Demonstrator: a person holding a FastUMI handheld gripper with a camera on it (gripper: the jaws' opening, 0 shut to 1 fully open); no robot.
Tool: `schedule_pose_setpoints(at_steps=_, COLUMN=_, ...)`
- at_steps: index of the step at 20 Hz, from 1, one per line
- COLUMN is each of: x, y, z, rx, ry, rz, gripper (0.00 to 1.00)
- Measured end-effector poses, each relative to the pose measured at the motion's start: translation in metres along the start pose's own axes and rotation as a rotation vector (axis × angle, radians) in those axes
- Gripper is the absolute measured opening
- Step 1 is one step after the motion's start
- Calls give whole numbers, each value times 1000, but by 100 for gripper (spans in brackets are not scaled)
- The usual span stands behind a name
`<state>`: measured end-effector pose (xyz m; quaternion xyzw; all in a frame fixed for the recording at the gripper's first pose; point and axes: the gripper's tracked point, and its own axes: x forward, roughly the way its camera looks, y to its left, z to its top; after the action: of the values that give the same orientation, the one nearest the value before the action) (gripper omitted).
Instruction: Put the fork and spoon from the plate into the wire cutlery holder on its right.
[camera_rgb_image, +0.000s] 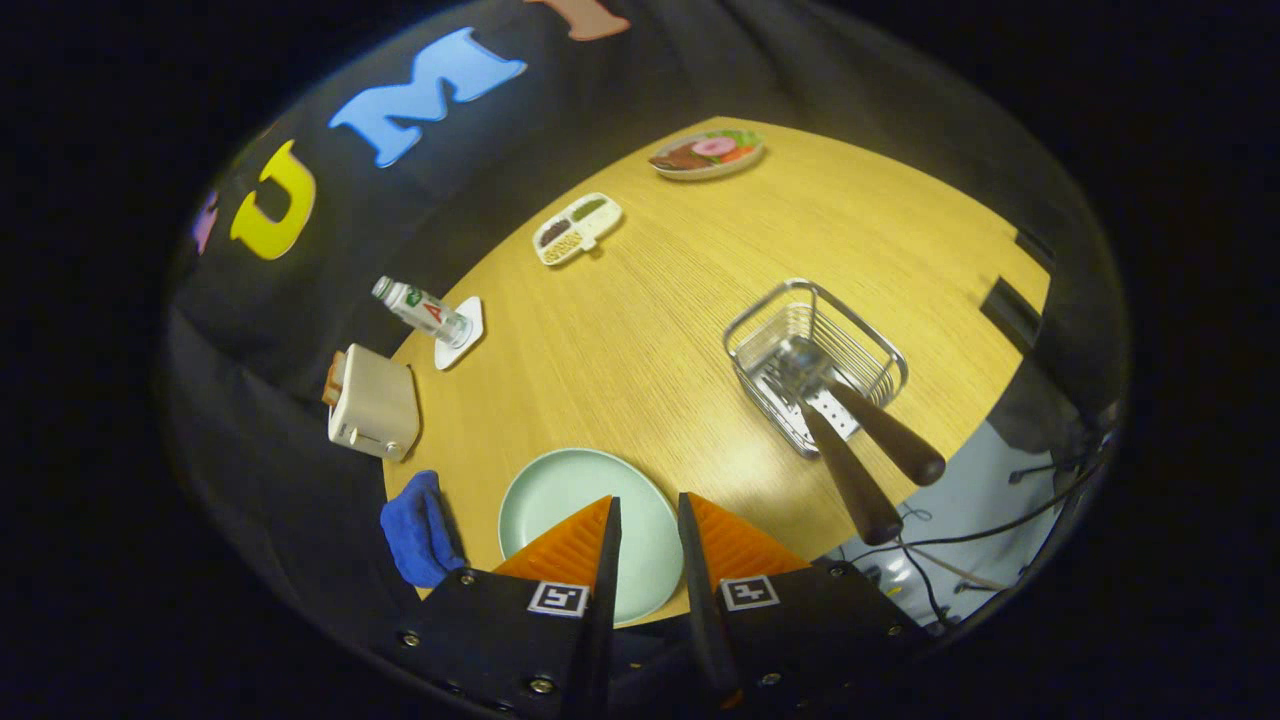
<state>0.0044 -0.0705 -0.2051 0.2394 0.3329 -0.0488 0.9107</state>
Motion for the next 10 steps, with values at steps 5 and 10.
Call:
schedule_pose_setpoints(at_steps=5, x=-32, y=18, z=57, rx=-254, ry=-293, rz=-57, gripper=34)
schedule_pose_setpoints(at_steps=10, x=-77, y=23, z=100, rx=-399, ry=-554, rz=-150, gripper=34)
